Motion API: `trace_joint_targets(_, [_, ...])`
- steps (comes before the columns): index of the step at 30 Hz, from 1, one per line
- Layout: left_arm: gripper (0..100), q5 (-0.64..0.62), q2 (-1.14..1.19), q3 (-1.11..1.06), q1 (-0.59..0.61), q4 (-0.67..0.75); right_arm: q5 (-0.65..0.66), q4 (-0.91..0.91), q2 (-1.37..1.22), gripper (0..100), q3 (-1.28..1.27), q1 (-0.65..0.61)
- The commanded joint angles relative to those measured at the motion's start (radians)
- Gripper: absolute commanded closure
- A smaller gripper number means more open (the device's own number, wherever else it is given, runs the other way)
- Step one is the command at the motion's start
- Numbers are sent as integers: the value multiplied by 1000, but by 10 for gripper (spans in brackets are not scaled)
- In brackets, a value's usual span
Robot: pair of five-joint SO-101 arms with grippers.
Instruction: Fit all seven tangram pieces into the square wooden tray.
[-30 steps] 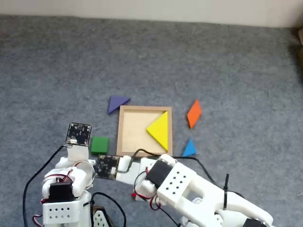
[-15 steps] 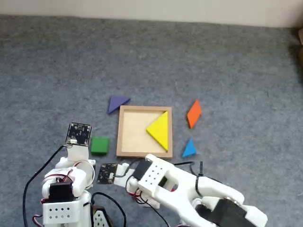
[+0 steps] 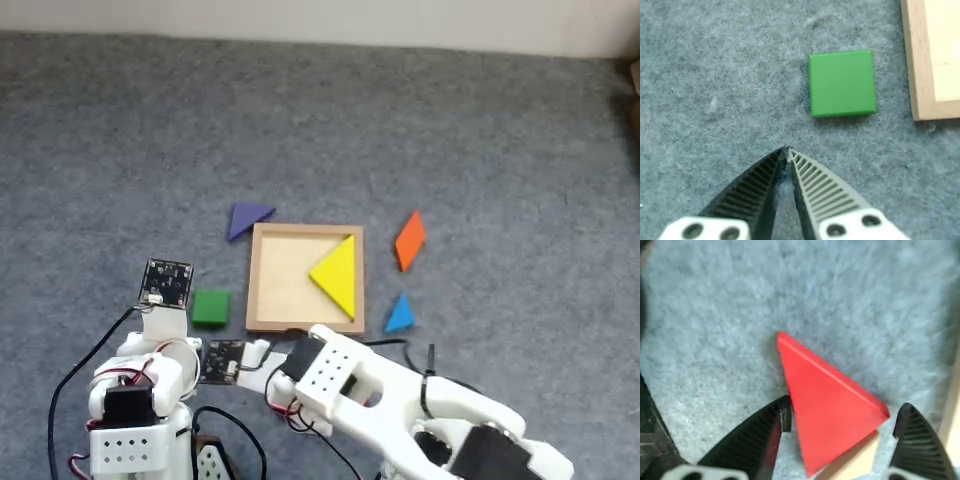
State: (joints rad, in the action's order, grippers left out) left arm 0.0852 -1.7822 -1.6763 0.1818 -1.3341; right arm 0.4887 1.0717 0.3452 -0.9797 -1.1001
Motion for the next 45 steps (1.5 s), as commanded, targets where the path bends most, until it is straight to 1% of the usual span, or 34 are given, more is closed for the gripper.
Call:
trace_joint_targets(1, [987, 2, -35, -21, 19, -6, -11, -15, 81, 678, 31, -2])
trace_joint_targets(7, [987, 2, -35, -21, 19, -6, -6, -74, 87, 678, -2, -4])
trace_joint_targets(10, [987, 2, -35, -21, 19, -6, -5, -102, 47, 680, -36, -7])
trace_joint_targets(15, [987, 2, -35, -21, 19, -6, -9, -97, -25, 680, -36, -4])
trace_joint_targets(27, [987, 2, -35, -21, 19, -6, -9, -54, -30, 681, -44, -1])
trace_joint_targets(30, [987, 2, -35, -21, 19, -6, -9, -54, -28, 681, -44, 35])
trace_joint_targets(32, [987, 2, -35, -21, 19, -6, -5, -54, -28, 701, -41, 64])
trace_joint_targets(35, [987, 2, -35, -21, 19, -6, -5, -54, -30, 738, -38, 67])
trace_joint_targets(43, [987, 2, -35, -21, 19, -6, -3, -56, -35, 748, -42, 67])
trace_joint_targets(45, [987, 2, -35, -21, 19, -6, -3, -56, -27, 789, -38, 71])
